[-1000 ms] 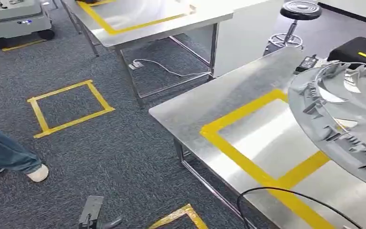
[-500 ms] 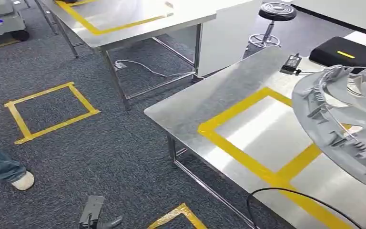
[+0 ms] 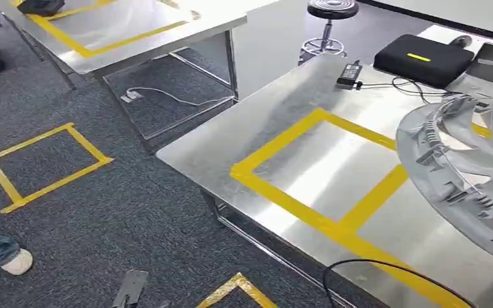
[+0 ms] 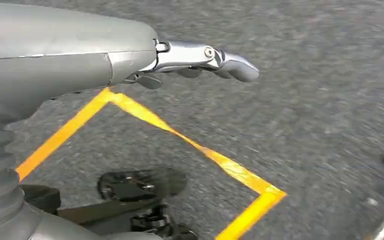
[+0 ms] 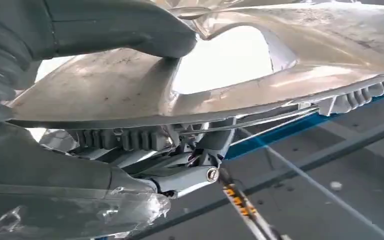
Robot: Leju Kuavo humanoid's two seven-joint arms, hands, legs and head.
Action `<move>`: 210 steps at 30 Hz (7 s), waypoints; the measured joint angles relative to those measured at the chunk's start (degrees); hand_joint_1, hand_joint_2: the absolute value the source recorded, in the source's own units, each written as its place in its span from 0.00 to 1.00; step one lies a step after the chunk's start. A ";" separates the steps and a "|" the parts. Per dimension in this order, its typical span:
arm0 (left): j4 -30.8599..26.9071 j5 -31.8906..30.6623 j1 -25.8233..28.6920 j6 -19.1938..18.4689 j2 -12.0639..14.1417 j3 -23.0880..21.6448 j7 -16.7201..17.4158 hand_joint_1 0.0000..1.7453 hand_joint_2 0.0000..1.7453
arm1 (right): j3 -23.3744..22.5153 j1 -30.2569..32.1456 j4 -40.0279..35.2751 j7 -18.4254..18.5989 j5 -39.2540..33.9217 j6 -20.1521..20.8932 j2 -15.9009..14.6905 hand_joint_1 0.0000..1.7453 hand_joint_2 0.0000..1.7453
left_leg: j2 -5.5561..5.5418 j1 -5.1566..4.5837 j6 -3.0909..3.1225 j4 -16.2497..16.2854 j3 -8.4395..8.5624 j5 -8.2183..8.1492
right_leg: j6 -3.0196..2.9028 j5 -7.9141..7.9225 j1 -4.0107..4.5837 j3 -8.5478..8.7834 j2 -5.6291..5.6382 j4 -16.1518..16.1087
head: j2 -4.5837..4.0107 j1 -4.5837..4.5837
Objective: Take the parts from the cabinet and place them on the table.
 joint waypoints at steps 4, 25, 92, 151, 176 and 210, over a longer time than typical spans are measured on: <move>0.00 -0.20 0.04 0.00 0.00 -0.42 0.53 0.00 1.00 | 0.00 -0.22 0.02 0.66 0.22 0.00 0.00 1.00 1.00 | -0.18 0.09 0.05 9.79 -5.22 -2.00 | -0.17 0.08 0.04 -0.18 1.66 0.01 | 0.00 0.02; -0.02 -0.04 0.34 0.22 -0.02 -0.44 1.07 0.00 1.00 | 0.68 -1.59 0.26 0.87 2.73 0.00 0.11 1.00 1.00 | 1.49 -0.31 1.76 -7.33 3.00 5.32 | 1.86 -0.69 0.23 1.01 -1.58 -0.32 | 0.00 -0.02; -0.02 1.14 0.05 -0.74 0.90 -0.28 1.05 0.00 1.00 | 4.68 -1.56 7.82 18.01 3.91 8.83 -10.60 1.00 1.00 | -0.03 -0.33 1.26 -8.24 2.60 6.37 | 1.58 0.19 -0.10 0.22 -0.07 -0.53 | 0.00 0.09; 0.00 -2.53 0.18 -1.46 0.87 -0.48 2.47 0.00 1.00 | -7.22 -6.75 17.44 16.94 -4.79 29.16 -15.76 1.00 1.00 | -0.02 -0.43 1.35 -8.18 2.43 6.42 | 1.73 0.33 -0.21 0.04 -0.06 -0.53 | 0.00 0.11; 0.00 -3.69 -0.61 -2.19 0.46 -1.33 3.39 0.00 1.00 | -5.16 -13.36 21.11 16.13 -7.76 38.01 -20.50 1.00 1.00 | -0.01 -0.44 1.47 -8.12 2.37 6.51 | 1.83 0.46 -0.21 0.03 -0.01 -0.53 | 0.00 0.09; 0.00 -5.07 -1.71 -2.62 0.46 -2.97 3.87 0.00 1.00 | 21.64 -30.21 43.10 16.96 -9.53 41.79 -22.69 1.00 1.00 | 0.04 -0.44 1.58 -8.07 2.27 6.62 | 1.86 0.61 -0.20 -0.02 0.04 -0.53 | 0.00 0.11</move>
